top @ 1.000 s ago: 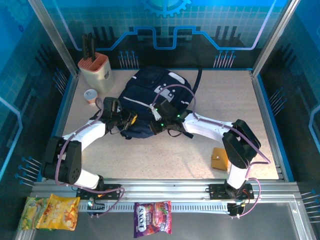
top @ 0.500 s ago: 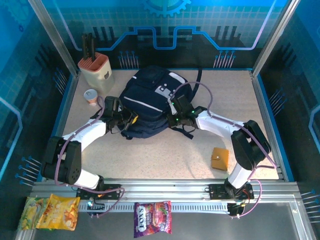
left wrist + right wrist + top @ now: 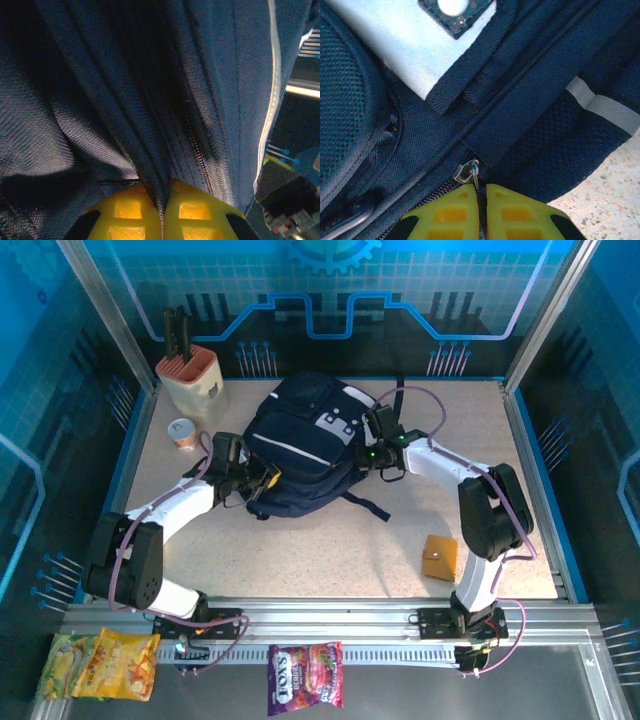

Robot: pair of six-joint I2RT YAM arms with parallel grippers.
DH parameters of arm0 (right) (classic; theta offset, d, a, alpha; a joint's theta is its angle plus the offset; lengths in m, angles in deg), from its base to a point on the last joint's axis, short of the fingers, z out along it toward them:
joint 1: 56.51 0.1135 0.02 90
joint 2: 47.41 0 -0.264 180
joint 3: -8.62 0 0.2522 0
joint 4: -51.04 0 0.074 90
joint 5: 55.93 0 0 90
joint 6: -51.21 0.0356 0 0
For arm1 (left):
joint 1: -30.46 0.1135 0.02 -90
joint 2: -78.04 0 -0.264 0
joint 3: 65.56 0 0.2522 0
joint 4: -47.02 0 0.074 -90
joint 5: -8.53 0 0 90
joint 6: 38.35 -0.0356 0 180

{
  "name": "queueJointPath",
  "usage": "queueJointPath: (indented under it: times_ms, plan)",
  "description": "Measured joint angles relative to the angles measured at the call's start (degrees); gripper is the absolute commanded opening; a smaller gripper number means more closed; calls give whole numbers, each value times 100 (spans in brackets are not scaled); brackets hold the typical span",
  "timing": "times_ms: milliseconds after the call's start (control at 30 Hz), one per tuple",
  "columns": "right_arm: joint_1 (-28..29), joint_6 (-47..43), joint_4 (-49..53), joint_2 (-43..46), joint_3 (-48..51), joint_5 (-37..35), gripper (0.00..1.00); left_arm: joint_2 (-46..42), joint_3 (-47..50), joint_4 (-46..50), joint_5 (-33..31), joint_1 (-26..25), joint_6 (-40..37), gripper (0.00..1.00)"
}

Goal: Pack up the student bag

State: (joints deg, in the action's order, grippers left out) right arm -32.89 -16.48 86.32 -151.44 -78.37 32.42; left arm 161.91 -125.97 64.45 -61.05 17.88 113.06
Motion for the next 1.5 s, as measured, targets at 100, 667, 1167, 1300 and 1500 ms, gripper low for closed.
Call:
queueJointPath:
  times_ms: [100, 667, 1167, 1300, 1500]
  plan:
    - [-190, 94, 74, 33, 33, 131, 23, 92, -85, -4, 17, -96, -44, 0]
    - [-374, 1143, -1189, 1091, 1001, 1731, 74, 544, -267, -11, -24, -345, -24, 13]
    - [-48, 1416, -1373, 125, 426, 2229, 78, 625, -275, -9, 50, -411, -35, 26]
    - [15, 1309, -1349, 127, 426, 2415, 77, 632, -286, -4, 87, -411, -50, 31]
    - [46, 953, -1335, 404, 798, 2824, 75, 699, -391, 68, 105, -415, -52, 37]
